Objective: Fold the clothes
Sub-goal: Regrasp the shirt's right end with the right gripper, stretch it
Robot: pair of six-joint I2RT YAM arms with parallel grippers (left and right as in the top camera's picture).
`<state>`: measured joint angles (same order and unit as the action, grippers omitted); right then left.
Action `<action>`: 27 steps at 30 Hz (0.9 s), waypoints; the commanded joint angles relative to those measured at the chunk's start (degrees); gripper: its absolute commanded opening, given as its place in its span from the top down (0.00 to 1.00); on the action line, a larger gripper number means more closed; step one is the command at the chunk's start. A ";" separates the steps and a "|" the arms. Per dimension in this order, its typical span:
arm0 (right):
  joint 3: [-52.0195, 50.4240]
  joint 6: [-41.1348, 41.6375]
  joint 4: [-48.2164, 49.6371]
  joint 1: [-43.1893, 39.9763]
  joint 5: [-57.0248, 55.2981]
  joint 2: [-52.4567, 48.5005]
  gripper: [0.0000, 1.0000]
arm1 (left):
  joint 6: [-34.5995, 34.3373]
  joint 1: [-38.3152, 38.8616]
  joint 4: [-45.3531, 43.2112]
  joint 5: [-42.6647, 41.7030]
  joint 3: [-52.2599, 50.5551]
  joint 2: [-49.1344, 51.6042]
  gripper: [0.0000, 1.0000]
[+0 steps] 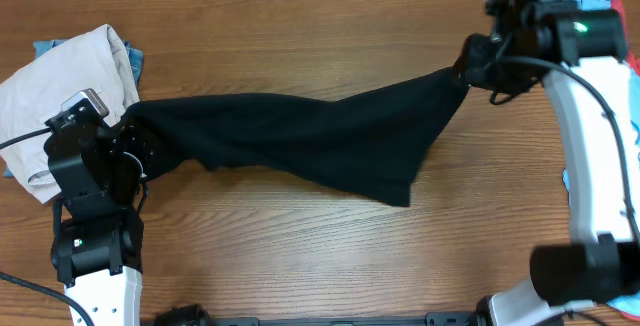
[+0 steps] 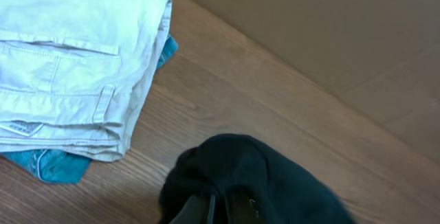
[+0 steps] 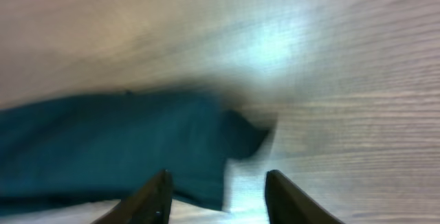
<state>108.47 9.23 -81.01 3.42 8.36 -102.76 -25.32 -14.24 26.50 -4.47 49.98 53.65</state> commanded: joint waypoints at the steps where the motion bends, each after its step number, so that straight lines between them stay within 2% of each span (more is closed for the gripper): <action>1: -0.57 -0.42 -2.54 0.04 -1.03 -4.48 0.47 | 1.03 0.02 0.17 0.39 1.95 -0.39 0.94; 4: -1.53 -0.46 -5.22 0.04 -1.05 -6.43 0.42 | 2.29 0.02 0.31 0.39 1.95 -0.39 0.94; 9: -5.27 -1.42 -9.33 1.25 -0.13 -6.49 0.42 | 3.13 0.02 0.31 0.39 1.95 -0.22 0.94; 13: -10.80 -3.69 -9.46 5.38 2.86 -6.45 0.42 | 3.50 0.02 0.72 0.44 1.95 0.66 0.94; 27: -35.56 5.11 9.84 21.18 6.99 -6.45 0.43 | 3.50 0.02 1.51 0.42 1.95 1.46 0.93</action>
<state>75.92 10.90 -73.03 22.15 14.22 -110.52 -23.38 -14.24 28.14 -4.43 49.98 55.20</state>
